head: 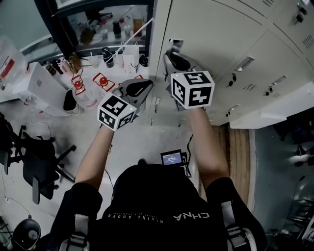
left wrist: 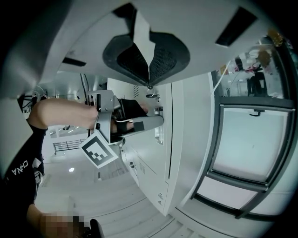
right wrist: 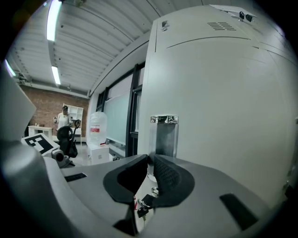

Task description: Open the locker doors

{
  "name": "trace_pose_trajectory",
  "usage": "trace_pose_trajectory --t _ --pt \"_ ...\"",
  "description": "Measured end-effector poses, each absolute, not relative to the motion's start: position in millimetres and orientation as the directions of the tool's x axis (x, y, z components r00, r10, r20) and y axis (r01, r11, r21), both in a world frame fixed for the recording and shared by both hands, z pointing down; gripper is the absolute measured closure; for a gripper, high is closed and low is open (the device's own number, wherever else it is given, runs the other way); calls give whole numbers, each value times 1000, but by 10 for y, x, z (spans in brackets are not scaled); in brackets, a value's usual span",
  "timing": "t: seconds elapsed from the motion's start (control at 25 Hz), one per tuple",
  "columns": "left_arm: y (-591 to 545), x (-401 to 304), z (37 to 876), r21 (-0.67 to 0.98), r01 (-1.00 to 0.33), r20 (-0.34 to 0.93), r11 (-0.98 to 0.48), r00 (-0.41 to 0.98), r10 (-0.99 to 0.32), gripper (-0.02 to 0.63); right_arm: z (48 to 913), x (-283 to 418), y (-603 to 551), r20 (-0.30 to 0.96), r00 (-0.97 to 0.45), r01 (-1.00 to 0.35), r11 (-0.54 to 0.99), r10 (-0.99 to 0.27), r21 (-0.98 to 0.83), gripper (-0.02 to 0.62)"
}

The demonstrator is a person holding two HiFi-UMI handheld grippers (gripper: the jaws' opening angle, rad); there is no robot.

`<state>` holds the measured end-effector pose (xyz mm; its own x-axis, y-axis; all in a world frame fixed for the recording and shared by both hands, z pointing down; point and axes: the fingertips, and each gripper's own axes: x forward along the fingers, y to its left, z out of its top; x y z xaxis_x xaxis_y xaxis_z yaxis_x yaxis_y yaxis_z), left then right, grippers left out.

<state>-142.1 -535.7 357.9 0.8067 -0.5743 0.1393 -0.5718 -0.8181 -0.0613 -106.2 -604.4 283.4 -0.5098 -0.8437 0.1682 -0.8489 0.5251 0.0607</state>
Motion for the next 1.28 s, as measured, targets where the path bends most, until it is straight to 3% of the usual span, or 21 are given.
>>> trace_pose_trajectory --t 0.36,0.52,0.96,1.28 --pt "-5272 -1319 3642 -38 -454 178 -890 873 -454 581 2847 -1044 -5556 185 -589 -790 609 -787 74 532" --pt "-5113 -1246 3679 -38 -372 197 -927 907 -372 502 2852 -1014 -5235 197 -619 -764 641 -761 77 532" --pt "-4541 -698 3655 5 -155 177 -988 972 -152 502 2858 -555 -4527 221 -680 -702 708 -699 78 532" --pt "-4053 -184 3648 -5 -111 191 -994 975 -110 525 2857 -48 -4059 208 -658 -714 687 -724 133 531"
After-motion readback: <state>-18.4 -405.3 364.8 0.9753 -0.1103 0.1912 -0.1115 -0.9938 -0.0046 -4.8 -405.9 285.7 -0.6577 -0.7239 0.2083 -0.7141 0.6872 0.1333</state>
